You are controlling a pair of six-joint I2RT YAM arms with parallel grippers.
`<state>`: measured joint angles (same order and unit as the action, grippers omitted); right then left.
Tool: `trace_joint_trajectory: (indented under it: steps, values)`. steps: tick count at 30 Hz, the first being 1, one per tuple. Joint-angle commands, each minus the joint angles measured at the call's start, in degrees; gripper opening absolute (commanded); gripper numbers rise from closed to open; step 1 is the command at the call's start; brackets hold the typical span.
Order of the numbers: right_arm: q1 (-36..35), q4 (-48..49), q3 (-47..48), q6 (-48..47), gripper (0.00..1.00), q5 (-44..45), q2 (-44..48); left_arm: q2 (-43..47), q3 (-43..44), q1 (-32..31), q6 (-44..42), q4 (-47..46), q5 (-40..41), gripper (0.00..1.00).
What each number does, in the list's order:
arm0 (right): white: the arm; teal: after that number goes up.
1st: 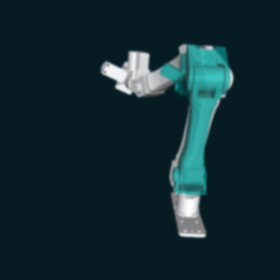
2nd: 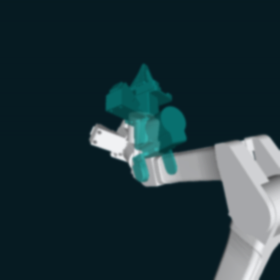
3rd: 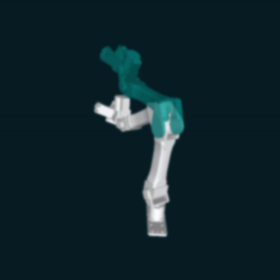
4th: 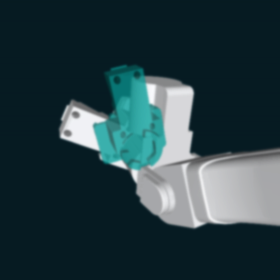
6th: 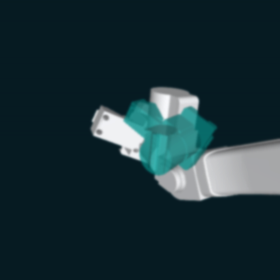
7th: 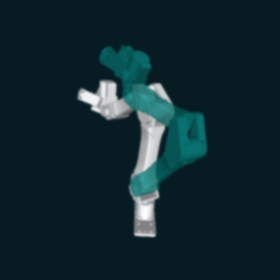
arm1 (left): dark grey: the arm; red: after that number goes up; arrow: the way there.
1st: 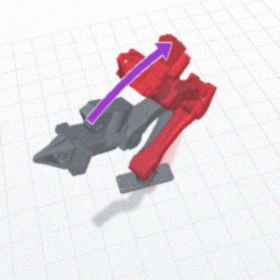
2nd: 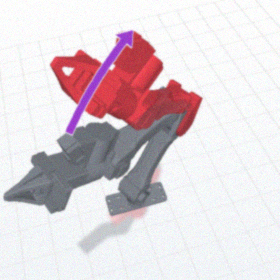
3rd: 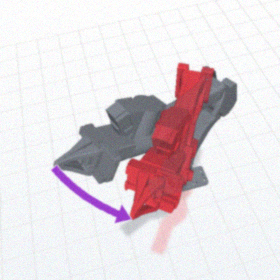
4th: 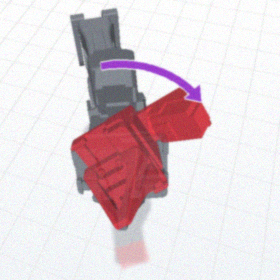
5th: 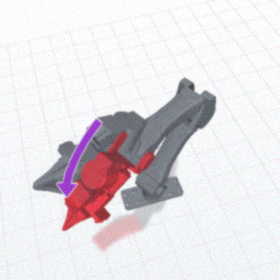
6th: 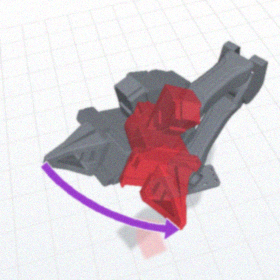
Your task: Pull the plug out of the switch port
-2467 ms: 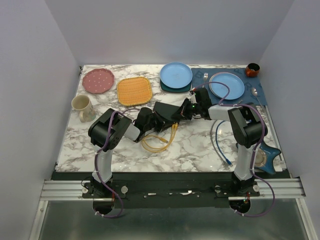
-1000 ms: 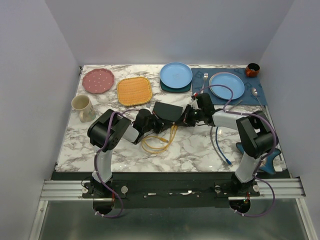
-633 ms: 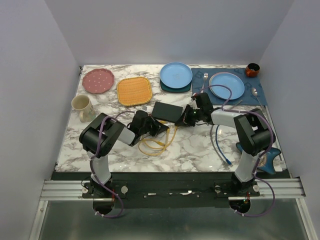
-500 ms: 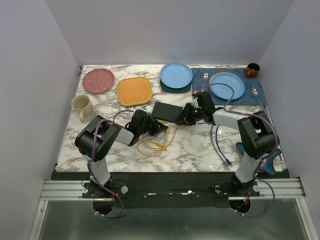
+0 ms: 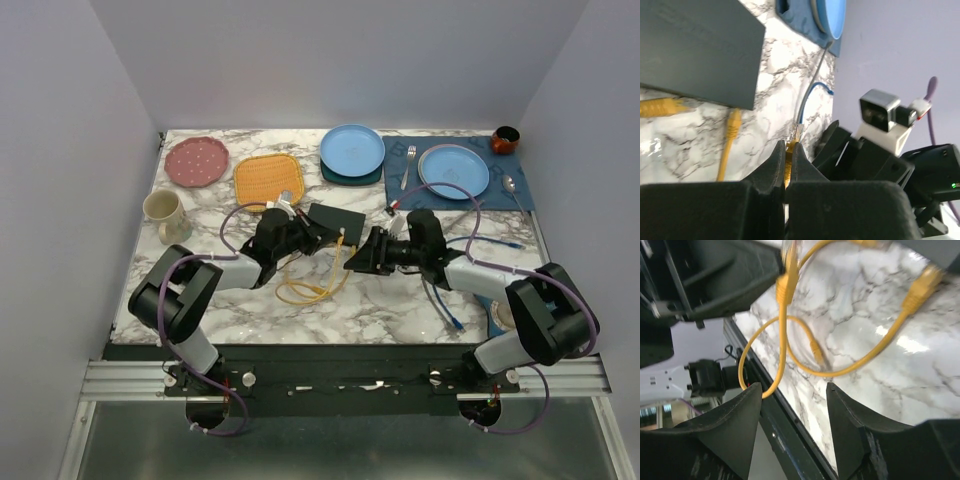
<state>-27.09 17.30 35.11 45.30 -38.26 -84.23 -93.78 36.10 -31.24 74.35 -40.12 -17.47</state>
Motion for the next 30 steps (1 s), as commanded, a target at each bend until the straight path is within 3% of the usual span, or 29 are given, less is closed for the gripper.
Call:
trace_joint_trajectory:
  steps: [1,8,10,11,12,13,15,16,19,22,25,26,30]
  values:
    - [-1.8,7.0,-1.0,-1.4,0.64,-2.5,2.2,2.7,3.2,-1.4,-0.9,0.6,0.0,0.0]
    - [-3.0,10.4,-0.2,1.1,0.64,-2.2,-2.1,3.6,3.4,-4.6,-1.6,1.7,2.0,0.0]
    - [-3.2,11.3,0.1,1.9,0.59,-2.1,-3.0,3.8,3.4,-5.8,-1.7,2.0,2.4,0.0]
    - [-3.2,11.4,0.4,2.2,0.53,-2.0,-3.4,4.0,3.5,-6.0,-1.9,2.1,2.5,0.0]
    - [-3.2,10.8,0.6,2.2,0.3,-1.6,-3.7,4.3,3.5,-6.3,-2.0,2.5,2.5,0.0]
    - [-3.2,10.7,0.5,2.3,0.18,-1.3,-3.4,4.7,3.5,-6.6,-2.6,3.3,2.7,0.0]
    - [-3.2,10.5,-0.1,2.0,0.02,-0.2,-2.1,6.2,3.5,-6.6,-3.6,4.7,3.1,0.0]
    - [-3.2,10.0,-1.0,1.9,0.01,0.5,0.7,6.9,3.8,-6.6,-5.2,7.3,4.0,0.02]
    - [-3.2,3.5,-0.7,-1.1,0.01,3.1,7.5,11.3,6.5,-6.5,-9.1,17.2,8.7,0.13]
    - [-3.2,-6.4,0.2,-5.1,0.01,7.0,13.7,15.8,10.7,-6.4,-15.2,29.7,13.8,0.3]
    - [-3.2,-16.4,2.1,-8.9,0.01,12.7,22.4,19.8,13.9,-6.2,-18.4,41.6,22.8,0.42]
    - [-3.2,-19.0,3.0,-9.5,0.01,14.8,26.3,20.7,14.2,-6.1,-18.4,43.8,27.1,0.55]
    - [-3.1,-32.4,7.8,-10.1,0.01,25.1,33.7,27.3,10.8,-5.3,-17.4,45.2,29.6,0.75]
